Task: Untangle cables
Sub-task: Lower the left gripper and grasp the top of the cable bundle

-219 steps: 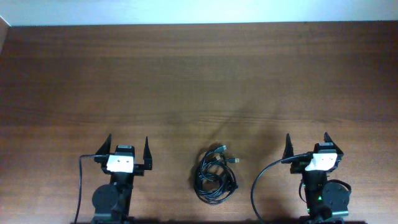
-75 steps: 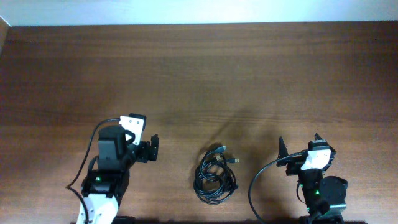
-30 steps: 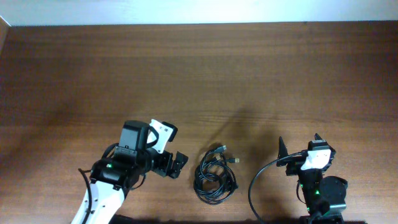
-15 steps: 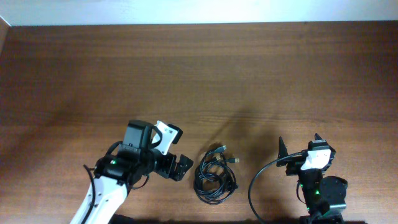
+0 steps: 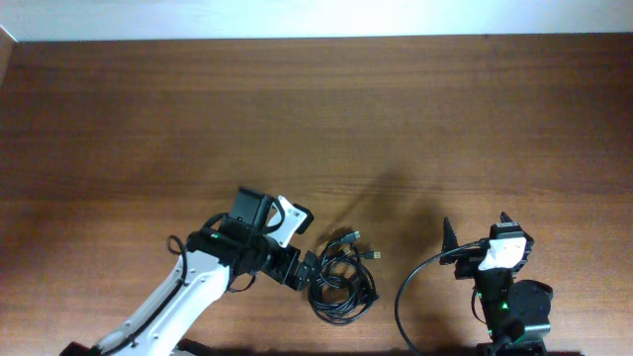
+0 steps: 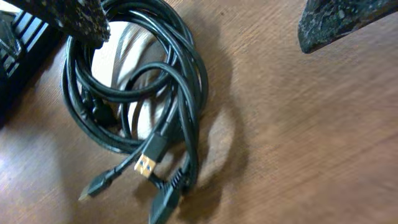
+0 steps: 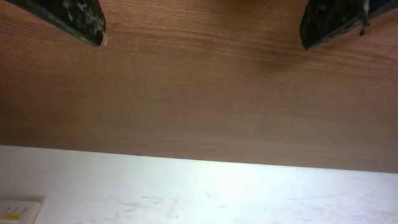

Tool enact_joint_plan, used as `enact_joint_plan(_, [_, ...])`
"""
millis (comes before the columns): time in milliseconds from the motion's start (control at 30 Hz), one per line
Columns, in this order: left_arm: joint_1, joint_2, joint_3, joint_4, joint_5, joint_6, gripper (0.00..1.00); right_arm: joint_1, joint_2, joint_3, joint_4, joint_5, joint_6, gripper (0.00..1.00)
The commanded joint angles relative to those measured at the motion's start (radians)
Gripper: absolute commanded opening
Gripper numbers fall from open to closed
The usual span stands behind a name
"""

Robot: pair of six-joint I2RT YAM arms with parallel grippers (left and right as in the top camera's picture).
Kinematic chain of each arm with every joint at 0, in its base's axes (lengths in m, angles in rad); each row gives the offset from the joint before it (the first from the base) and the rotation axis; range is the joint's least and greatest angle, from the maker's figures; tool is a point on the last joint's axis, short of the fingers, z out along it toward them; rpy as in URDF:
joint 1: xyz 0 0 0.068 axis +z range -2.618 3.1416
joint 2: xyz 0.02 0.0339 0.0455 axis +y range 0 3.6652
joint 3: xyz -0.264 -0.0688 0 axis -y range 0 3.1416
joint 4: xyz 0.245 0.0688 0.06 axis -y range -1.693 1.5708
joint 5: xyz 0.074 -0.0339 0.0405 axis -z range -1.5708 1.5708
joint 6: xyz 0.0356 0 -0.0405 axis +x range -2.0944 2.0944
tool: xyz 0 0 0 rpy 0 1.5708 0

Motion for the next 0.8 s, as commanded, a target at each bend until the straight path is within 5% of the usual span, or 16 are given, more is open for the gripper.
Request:
enact_joint_plan(0, [-0.026,0.037,0.018,0.018,0.019,-0.006,0.99,-0.006,-0.002,-0.005,-0.005,-0.013,0.011,0.99])
enact_joint_plan(267, [-0.033,0.092,0.018,0.137,0.019,-0.014,0.87,-0.006,-0.002,-0.005,-0.005,-0.013,0.011,0.99])
enact_joint_plan(467, [-0.033,0.108,0.018,0.137,0.019,-0.071,0.67,-0.006,-0.002,-0.005,-0.005,-0.013,0.011,0.99])
enact_joint_plan(767, [-0.067,0.11,0.018,0.137,0.017,-0.128,0.67,-0.006,-0.002,-0.005,-0.005,-0.013,0.011,0.99])
